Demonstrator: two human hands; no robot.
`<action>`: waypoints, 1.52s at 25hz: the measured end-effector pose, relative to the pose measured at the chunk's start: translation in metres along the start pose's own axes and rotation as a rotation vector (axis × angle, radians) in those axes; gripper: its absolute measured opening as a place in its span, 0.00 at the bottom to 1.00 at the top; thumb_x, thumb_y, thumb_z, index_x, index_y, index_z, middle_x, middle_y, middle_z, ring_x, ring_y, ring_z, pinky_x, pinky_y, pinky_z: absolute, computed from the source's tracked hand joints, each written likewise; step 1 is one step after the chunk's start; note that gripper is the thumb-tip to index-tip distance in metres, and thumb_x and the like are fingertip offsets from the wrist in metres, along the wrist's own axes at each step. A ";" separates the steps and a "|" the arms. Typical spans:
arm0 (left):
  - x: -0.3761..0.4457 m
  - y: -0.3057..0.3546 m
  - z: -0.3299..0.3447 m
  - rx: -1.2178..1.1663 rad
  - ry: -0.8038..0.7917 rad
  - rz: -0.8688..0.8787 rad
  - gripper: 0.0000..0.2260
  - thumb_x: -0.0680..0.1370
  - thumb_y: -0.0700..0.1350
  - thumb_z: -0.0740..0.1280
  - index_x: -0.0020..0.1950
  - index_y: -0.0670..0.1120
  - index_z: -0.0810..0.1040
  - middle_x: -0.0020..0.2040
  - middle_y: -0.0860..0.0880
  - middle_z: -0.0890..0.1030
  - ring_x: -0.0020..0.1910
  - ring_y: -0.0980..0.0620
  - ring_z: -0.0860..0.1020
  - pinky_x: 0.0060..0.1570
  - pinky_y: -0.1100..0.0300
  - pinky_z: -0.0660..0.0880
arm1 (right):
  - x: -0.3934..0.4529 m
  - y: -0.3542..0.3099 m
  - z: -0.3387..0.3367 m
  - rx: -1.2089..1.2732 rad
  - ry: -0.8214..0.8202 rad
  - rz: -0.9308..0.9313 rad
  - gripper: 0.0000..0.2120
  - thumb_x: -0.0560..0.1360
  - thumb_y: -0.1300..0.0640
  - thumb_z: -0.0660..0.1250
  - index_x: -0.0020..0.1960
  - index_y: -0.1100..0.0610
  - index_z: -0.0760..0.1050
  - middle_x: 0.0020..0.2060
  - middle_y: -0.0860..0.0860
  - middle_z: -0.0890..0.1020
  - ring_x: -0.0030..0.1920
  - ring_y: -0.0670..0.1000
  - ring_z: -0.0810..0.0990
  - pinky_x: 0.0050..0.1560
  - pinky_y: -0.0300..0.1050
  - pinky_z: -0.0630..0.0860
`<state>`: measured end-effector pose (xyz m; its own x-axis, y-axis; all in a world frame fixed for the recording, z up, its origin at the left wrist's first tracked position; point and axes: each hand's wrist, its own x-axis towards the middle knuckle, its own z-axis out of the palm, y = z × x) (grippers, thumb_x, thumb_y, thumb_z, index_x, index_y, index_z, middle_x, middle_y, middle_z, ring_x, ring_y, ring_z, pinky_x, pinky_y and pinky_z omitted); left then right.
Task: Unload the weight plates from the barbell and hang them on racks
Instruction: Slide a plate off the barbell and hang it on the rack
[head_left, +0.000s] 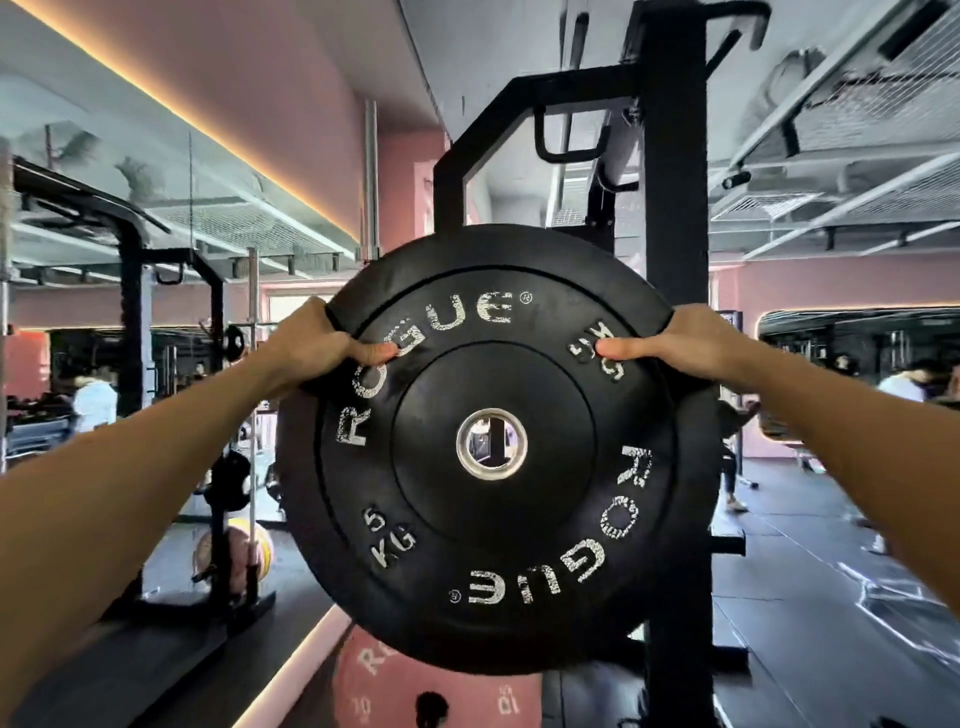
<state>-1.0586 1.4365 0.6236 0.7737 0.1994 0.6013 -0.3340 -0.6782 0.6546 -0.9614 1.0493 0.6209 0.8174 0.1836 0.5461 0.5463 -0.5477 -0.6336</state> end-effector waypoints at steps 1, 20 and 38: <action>0.007 -0.019 -0.016 -0.024 -0.004 -0.011 0.18 0.62 0.49 0.83 0.48 0.45 0.86 0.42 0.48 0.87 0.44 0.48 0.85 0.56 0.49 0.79 | 0.001 -0.013 0.019 -0.026 -0.001 0.012 0.45 0.43 0.25 0.76 0.47 0.58 0.84 0.43 0.51 0.86 0.47 0.52 0.84 0.56 0.54 0.79; 0.125 -0.197 -0.044 -0.097 -0.103 -0.034 0.34 0.48 0.61 0.84 0.50 0.48 0.85 0.45 0.51 0.87 0.47 0.49 0.85 0.58 0.47 0.78 | 0.091 -0.041 0.177 -0.082 0.008 0.120 0.36 0.51 0.32 0.78 0.45 0.60 0.83 0.42 0.53 0.85 0.44 0.50 0.82 0.45 0.44 0.75; 0.249 -0.374 0.076 -0.005 -0.110 -0.203 0.42 0.48 0.69 0.81 0.56 0.50 0.79 0.48 0.54 0.85 0.48 0.53 0.83 0.54 0.49 0.78 | 0.223 0.095 0.303 -0.083 -0.095 0.177 0.25 0.57 0.35 0.78 0.47 0.50 0.84 0.43 0.46 0.84 0.47 0.46 0.81 0.48 0.41 0.72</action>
<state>-0.6997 1.6859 0.4935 0.8791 0.2533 0.4037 -0.1678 -0.6284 0.7596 -0.6715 1.2852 0.5163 0.9148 0.1523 0.3740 0.3792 -0.6426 -0.6658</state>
